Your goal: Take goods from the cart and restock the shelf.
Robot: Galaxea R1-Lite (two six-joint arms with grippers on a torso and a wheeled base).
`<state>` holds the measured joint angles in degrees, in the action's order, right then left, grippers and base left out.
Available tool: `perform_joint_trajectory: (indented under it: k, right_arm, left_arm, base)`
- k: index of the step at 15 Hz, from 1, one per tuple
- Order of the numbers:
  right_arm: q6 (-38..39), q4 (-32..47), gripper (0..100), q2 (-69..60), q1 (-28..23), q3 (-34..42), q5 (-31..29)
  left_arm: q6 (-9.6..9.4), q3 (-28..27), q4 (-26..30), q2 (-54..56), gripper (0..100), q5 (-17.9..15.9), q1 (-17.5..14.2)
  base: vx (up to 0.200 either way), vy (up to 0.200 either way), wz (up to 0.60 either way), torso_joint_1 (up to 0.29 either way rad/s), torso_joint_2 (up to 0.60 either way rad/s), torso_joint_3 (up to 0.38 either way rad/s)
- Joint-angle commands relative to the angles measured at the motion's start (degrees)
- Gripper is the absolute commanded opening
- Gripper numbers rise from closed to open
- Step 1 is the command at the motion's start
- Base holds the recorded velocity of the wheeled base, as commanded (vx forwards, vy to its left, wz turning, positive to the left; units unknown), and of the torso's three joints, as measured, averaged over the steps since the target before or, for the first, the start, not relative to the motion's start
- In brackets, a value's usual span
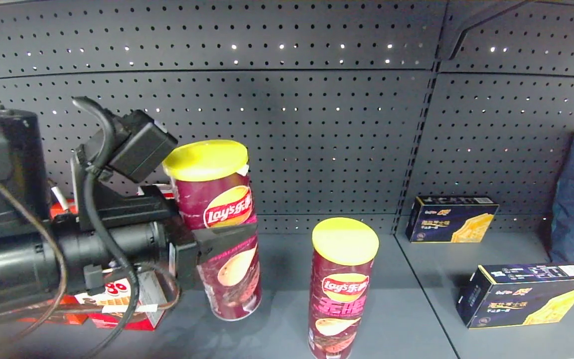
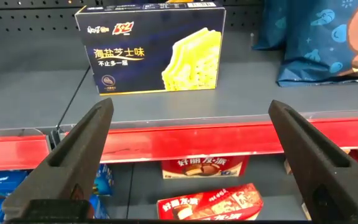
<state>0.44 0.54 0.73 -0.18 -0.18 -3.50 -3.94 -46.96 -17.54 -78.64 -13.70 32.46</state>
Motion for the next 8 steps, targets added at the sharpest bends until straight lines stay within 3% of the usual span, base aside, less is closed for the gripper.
perform_joint_trajectory:
  k: [1,3,8]
  right_arm:
    - [0.0,-0.01,100,0.15,0.01,0.01,-0.02]
    - [0.0,-0.01,100,0.15,0.01,0.01,-0.02]
    - [0.09,-0.01,100,0.06,0.01,0.01,-0.02]
  left_arm:
    - [0.07,-2.79,-3.64,-7.32,0,-0.1,-3.02]
    - [0.07,-4.37,-5.4,-10.39,0,-0.89,-4.43]
    - [-1.86,-7.18,-5.49,-17.51,0,-9.85,-7.41]
  base:
    - [0.0,0.0,0.0,0.0,0.0,0.0]
    - [0.0,0.0,0.0,0.0,0.0,0.0]
    - [0.0,0.0,0.0,0.0,0.0,0.0]
